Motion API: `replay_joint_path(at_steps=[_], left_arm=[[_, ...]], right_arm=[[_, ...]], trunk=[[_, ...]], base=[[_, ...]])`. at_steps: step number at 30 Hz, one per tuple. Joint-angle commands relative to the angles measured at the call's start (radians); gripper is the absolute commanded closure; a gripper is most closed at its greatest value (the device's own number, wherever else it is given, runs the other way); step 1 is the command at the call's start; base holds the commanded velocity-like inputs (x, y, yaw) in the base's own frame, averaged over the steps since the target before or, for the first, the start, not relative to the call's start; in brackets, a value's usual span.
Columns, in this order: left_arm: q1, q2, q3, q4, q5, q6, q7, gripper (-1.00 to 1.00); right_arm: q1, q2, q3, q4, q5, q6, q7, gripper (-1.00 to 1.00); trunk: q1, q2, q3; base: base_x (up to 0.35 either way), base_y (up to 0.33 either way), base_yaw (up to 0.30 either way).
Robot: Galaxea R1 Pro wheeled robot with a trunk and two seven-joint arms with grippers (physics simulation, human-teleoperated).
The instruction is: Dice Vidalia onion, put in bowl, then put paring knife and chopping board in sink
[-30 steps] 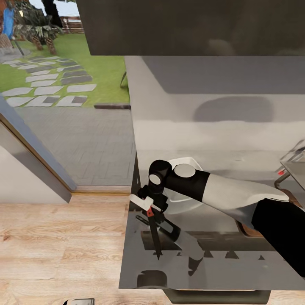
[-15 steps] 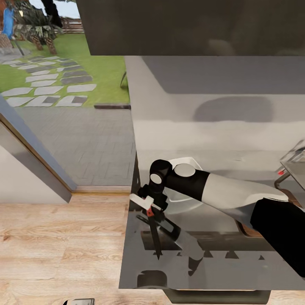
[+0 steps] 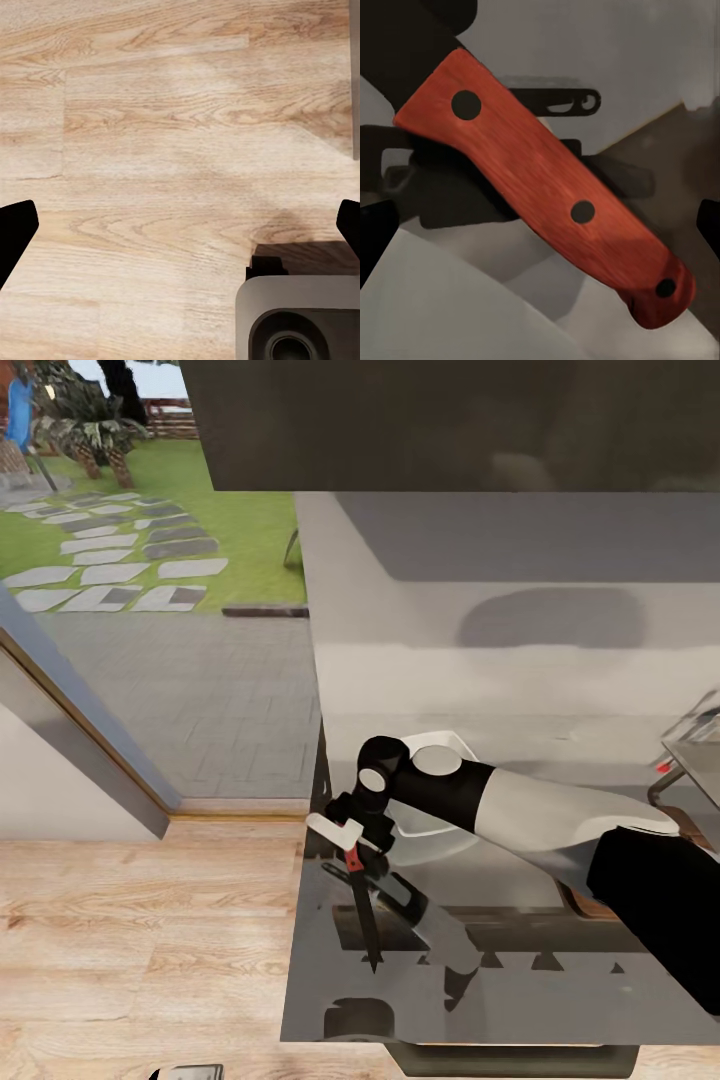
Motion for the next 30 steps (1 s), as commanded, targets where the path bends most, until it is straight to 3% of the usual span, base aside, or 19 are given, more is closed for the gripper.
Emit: replay_joint_path(at_steps=[1, 28, 29, 30], left_arm=[[-0.001, -0.001, -0.009, 0.003, 0.005, -0.005, 0.003, -1.00], [-0.001, -0.001, -0.009, 0.003, 0.005, -0.005, 0.003, -1.00], [-0.001, -0.001, -0.009, 0.003, 0.005, -0.005, 0.003, -1.00], [-0.001, -0.001, -0.009, 0.003, 0.005, -0.005, 0.003, -1.00]], right_arm=[[-0.001, 0.000, 0.001, 0.002, 0.006, -0.013, -0.003, -1.00], [-0.001, 0.012, 0.002, 0.015, -0.002, -0.027, -0.026, -1.00], [-0.001, 0.012, 0.002, 0.015, -0.002, -0.027, -0.026, 1.00], [-0.001, 0.012, 0.002, 0.015, -0.002, -0.027, -0.027, 1.00]], trunk=[[0.001, -0.002, -0.002], [0.001, -0.002, -0.002], [0.001, -0.002, -0.002], [0.001, -0.002, -0.002]], base=[[0.000, 0.000, 0.000], [0.000, 0.000, 0.000], [0.000, 0.000, 0.000], [0.000, 0.000, 0.000]])
